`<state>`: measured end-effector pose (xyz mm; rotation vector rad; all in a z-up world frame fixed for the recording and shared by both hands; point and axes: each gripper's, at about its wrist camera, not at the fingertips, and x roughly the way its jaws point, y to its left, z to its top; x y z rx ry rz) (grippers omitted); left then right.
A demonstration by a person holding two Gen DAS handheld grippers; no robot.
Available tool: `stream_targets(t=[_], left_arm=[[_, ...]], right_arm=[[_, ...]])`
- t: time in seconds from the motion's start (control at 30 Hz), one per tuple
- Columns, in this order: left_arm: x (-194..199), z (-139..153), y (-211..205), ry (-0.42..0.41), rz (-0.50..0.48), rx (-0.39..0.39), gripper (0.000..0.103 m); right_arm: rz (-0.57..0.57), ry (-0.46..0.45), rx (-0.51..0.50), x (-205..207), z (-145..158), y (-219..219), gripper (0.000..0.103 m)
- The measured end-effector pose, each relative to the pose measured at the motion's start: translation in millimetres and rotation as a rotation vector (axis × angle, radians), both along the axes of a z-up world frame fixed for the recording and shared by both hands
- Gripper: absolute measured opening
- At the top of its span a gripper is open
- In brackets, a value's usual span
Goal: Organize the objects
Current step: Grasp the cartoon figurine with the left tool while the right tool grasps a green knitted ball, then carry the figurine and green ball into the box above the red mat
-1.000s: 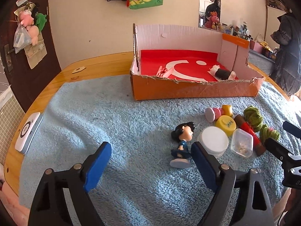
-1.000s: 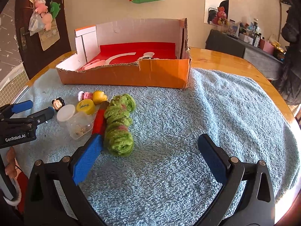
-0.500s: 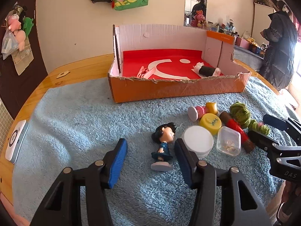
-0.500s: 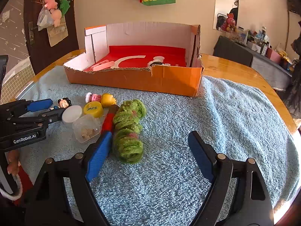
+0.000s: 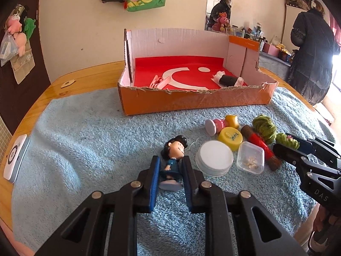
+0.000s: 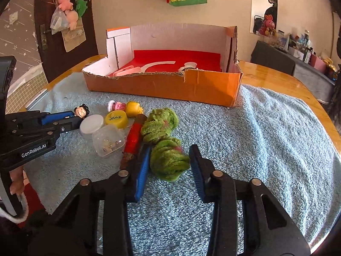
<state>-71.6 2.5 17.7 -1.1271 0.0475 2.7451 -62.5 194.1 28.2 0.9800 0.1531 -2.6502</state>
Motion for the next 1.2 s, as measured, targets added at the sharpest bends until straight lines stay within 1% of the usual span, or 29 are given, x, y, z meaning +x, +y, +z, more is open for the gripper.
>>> stream_targets(t=[0.2,0.4,0.5,0.83,1.03,1.2], left_arm=[[6.6,9.5,-4.3,0.013,-0.007,0.037,0.021],[17.7,35.9,-5.5,0.091,-0.019,0.042,0.021],[21.8,43.9,-6.3,0.112,-0.024,0.048,0.021],[26.2,52.7,-4.0,0.13,-0.037,0.051,0.021],[18.3,68.2,-3.4,0.153,-0.04,0.055,0.021],[-7.0,83.3,1.6,0.145,-0.071,0.072,0.021]], right_arm=[[0.0,0.038,-0.012,5.6,11.3,0.1,0.03],[-0.004,0.086,-0.032,8.7,33.1,2.6,0.03],[-0.003,0.106,-0.034,10.6,41.1,3.1,0.03],[0.0,0.091,-0.055,10.7,41.1,2.9,0.03],[0.005,0.111,-0.053,4.7,55.7,0.6,0.03],[0.033,0.12,-0.059,-20.0,75.3,-4.4,0.03]])
